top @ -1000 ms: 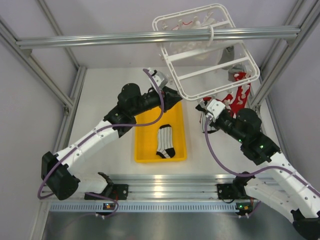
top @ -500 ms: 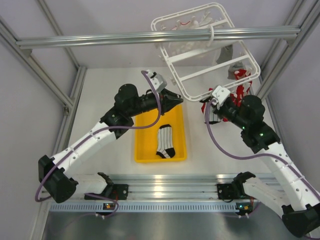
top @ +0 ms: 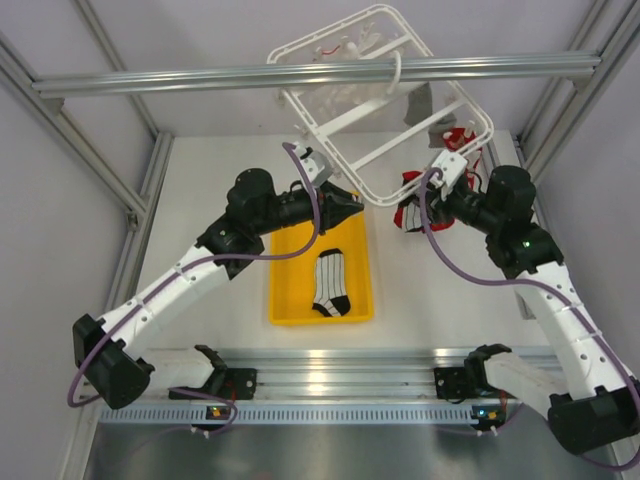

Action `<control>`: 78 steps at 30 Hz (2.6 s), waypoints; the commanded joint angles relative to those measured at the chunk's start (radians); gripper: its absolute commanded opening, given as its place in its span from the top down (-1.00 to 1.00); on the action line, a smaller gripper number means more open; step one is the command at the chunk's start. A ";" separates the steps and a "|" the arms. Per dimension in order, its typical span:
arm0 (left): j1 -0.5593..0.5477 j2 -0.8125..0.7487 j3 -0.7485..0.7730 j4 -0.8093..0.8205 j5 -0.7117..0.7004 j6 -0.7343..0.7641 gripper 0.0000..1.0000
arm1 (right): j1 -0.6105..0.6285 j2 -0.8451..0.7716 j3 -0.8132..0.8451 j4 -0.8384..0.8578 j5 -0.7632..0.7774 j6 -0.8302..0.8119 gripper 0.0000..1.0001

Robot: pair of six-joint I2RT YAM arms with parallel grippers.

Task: Clip the socks to the hanger
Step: Clamp the sock onto the hanger, then open the clamp at the hanger.

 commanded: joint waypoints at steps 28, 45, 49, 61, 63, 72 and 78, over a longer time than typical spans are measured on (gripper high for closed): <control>0.037 0.105 0.008 0.415 0.315 -0.398 1.00 | 0.156 -0.211 -0.199 0.340 -0.184 0.592 0.19; 0.043 0.091 -0.022 0.478 0.358 -0.412 1.00 | 0.271 -0.077 -0.213 0.609 -0.051 0.755 0.19; 0.046 0.093 -0.027 0.477 0.358 -0.407 1.00 | 0.297 -0.087 -0.211 0.593 -0.074 0.729 0.20; 0.049 0.097 -0.033 0.519 0.418 -0.444 1.00 | 0.331 -0.110 -0.217 0.606 -0.057 0.640 0.14; 0.051 0.105 -0.029 0.539 0.456 -0.459 1.00 | 0.333 -0.108 -0.223 0.635 -0.055 0.648 0.14; 0.051 0.122 -0.021 0.553 0.496 -0.481 1.00 | 0.334 -0.108 -0.225 0.708 -0.080 0.674 0.14; 0.049 0.133 -0.015 0.533 0.492 -0.479 1.00 | 0.343 -0.117 -0.220 0.707 -0.083 0.652 0.32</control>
